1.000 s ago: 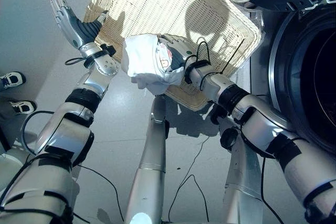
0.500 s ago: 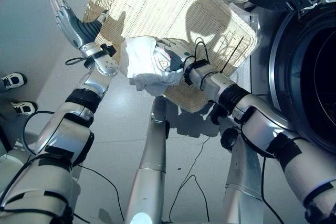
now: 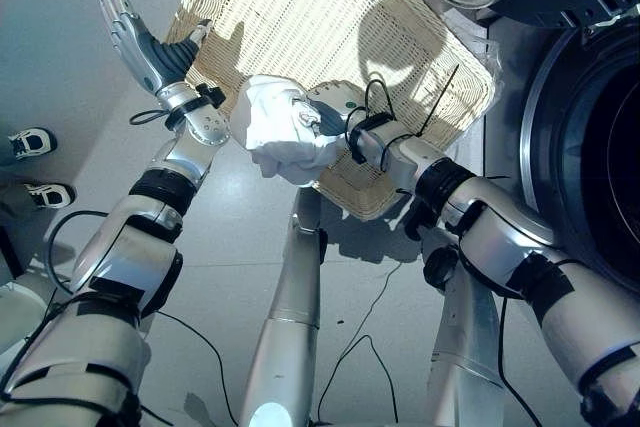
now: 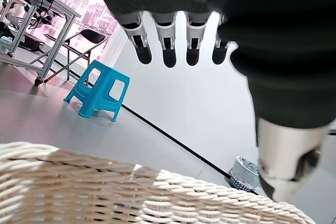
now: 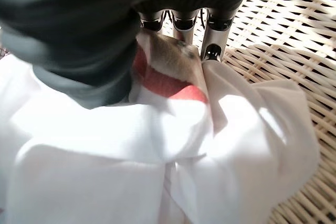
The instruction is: Put the clothes into the washing machine.
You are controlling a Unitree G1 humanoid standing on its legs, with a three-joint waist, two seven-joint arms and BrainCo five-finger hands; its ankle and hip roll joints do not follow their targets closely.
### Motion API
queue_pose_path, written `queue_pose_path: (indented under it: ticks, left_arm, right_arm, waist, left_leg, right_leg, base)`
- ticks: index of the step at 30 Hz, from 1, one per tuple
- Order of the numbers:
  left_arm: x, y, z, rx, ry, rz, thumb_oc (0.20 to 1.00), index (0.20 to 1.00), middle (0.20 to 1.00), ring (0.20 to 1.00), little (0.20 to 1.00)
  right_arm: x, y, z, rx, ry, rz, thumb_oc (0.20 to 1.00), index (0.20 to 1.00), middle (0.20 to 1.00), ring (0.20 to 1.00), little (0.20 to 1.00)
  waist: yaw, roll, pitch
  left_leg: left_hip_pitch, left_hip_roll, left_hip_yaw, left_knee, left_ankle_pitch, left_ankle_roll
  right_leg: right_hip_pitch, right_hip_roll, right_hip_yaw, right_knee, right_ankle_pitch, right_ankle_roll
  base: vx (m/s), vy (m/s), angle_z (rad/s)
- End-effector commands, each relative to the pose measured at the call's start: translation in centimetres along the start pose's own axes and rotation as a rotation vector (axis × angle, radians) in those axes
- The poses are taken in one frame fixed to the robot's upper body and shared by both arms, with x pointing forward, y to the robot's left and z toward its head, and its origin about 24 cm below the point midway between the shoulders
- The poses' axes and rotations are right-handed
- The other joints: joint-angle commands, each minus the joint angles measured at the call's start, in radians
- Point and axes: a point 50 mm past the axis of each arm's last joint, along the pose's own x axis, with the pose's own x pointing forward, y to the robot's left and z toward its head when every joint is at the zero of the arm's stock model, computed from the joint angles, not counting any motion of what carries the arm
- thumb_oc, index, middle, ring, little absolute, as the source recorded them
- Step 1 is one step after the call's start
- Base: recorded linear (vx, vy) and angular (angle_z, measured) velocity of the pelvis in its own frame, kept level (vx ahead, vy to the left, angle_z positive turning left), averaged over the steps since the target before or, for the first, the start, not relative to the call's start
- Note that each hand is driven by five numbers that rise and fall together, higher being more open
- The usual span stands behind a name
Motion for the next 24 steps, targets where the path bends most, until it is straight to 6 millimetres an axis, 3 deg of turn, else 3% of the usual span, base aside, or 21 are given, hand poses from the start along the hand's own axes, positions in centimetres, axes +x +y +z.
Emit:
queue_pose_path:
  ticks: [1, 3, 4, 6, 7, 9, 10, 12, 17, 24]
  left_arm:
    - [0.9, -0.1, 1.5, -0.069, -0.025, 0.056, 1.000, 1.000, 1.000, 1.000, 1.000]
    - [1.0, -0.1, 1.7, -0.099, -0.041, 0.025, 1.000, 1.000, 1.000, 1.000, 1.000]
    - [1.0, -0.1, 1.7, -0.103, -0.044, 0.020, 1.000, 1.000, 1.000, 1.000, 1.000]
    - [1.1, -0.2, 1.9, -0.130, -0.063, -0.031, 1.000, 1.000, 1.000, 1.000, 1.000]
    - [1.0, -0.3, 1.9, -0.130, -0.069, -0.041, 1.000, 1.000, 1.000, 1.000, 1.000]
    - [0.8, -0.4, 1.8, -0.121, -0.088, -0.080, 1.000, 1.000, 1.000, 1.000, 1.000]
    - [0.8, -0.4, 1.8, -0.119, -0.090, -0.082, 1.000, 1.000, 1.000, 1.000, 1.000]
    - [0.4, -0.4, 1.6, -0.093, -0.113, -0.116, 1.000, 1.000, 1.000, 1.000, 1.000]
    - [-0.9, -0.2, 0.8, -0.028, -0.164, -0.155, 1.000, 1.000, 1.000, 1.000, 1.000]
    - [-1.5, 0.5, -0.1, 0.002, -0.174, -0.158, 1.000, 1.000, 1.000, 1.000, 1.000]
  right_arm:
    - [0.0, 3.0, 1.8, 0.339, 0.038, 0.057, 0.200, 0.200, 0.200, 0.200, 0.200]
    - [-0.2, 3.2, 1.3, 0.584, 0.086, 0.031, 0.200, 0.200, 0.200, 0.200, 0.200]
    - [-0.3, 3.2, 1.2, 0.615, 0.092, 0.038, 0.200, 0.200, 0.200, 0.200, 0.200]
    - [-0.7, 3.4, 0.4, 0.975, 0.119, 0.018, 0.200, 0.200, 0.200, 0.200, 0.200]
    - [-0.8, 3.5, 0.3, 1.064, 0.118, 0.013, 0.200, 0.200, 0.200, 0.200, 0.200]
    - [-1.3, 3.5, -0.5, 1.366, 0.072, 0.001, 0.200, 0.200, 0.200, 0.200, 0.200]
    - [-1.4, 3.4, -0.6, 1.400, 0.065, -0.008, 0.200, 0.200, 0.200, 0.200, 0.200]
    - [-2.1, 2.9, -1.3, 1.634, -0.038, -0.038, 0.200, 0.200, 0.200, 0.200, 0.200]
    - [-4.2, 1.5, -2.6, 1.892, -0.232, -0.078, 0.200, 0.200, 0.200, 0.200, 0.200]
    - [-7.0, 0.6, -4.8, 2.073, -0.456, -0.082, 0.200, 0.200, 0.200, 0.200, 0.200]
  waist:
    - [-0.009, 0.081, -0.003]
    - [-0.015, 0.083, -0.003]
    - [-0.015, 0.083, -0.003]
    - [-0.024, 0.084, -0.003]
    - [-0.026, 0.083, -0.003]
    - [-0.038, 0.076, -0.003]
    - [-0.039, 0.075, -0.003]
    - [-0.056, 0.062, -0.003]
    - [-0.095, 0.037, -0.003]
    - [-0.138, 0.021, -0.003]
  left_leg:
    - [-0.031, -0.107, 0.052, 0.090, -0.042, 0.139]
    - [-0.027, -0.103, 0.057, 0.091, -0.042, 0.138]
    - [-0.025, -0.102, 0.058, 0.090, -0.042, 0.137]
    - [-0.021, -0.095, 0.066, 0.095, -0.044, 0.135]
    - [-0.020, -0.093, 0.068, 0.095, -0.044, 0.134]
    - [-0.018, -0.086, 0.079, 0.103, -0.049, 0.132]
    - [-0.017, -0.084, 0.080, 0.104, -0.049, 0.132]
    - [-0.016, -0.074, 0.091, 0.109, -0.050, 0.127]
    - [-0.023, -0.057, 0.118, 0.107, -0.051, 0.120]
    - [-0.030, -0.047, 0.143, 0.118, -0.062, 0.116]
  right_leg:
    - [0.068, 0.039, -0.037, -0.296, 0.269, 0.064]
    - [0.068, 0.042, -0.031, -0.293, 0.268, 0.061]
    - [0.069, 0.042, -0.030, -0.294, 0.268, 0.061]
    - [0.070, 0.046, -0.023, -0.289, 0.264, 0.057]
    - [0.071, 0.047, -0.022, -0.289, 0.264, 0.056]
    - [0.071, 0.050, -0.018, -0.286, 0.263, 0.055]
    - [0.071, 0.050, -0.017, -0.285, 0.263, 0.055]
    - [0.071, 0.053, -0.012, -0.283, 0.264, 0.056]
    - [0.056, 0.059, 0.003, -0.285, 0.270, 0.060]
    - [0.035, 0.063, 0.023, -0.278, 0.271, 0.061]
  base:
    - [-0.01, 0.036, 0.00]
    - [0.00, 0.043, 0.00]
    - [0.00, 0.045, 0.00]
    - [0.00, 0.056, 0.00]
    - [0.00, 0.051, 0.00]
    - [0.00, 0.017, -0.01]
    - [0.00, 0.000, 0.00]
    - [-0.01, 0.032, -0.01]
    - [-0.01, 0.013, -0.05]
    - [-0.02, 0.006, -0.09]
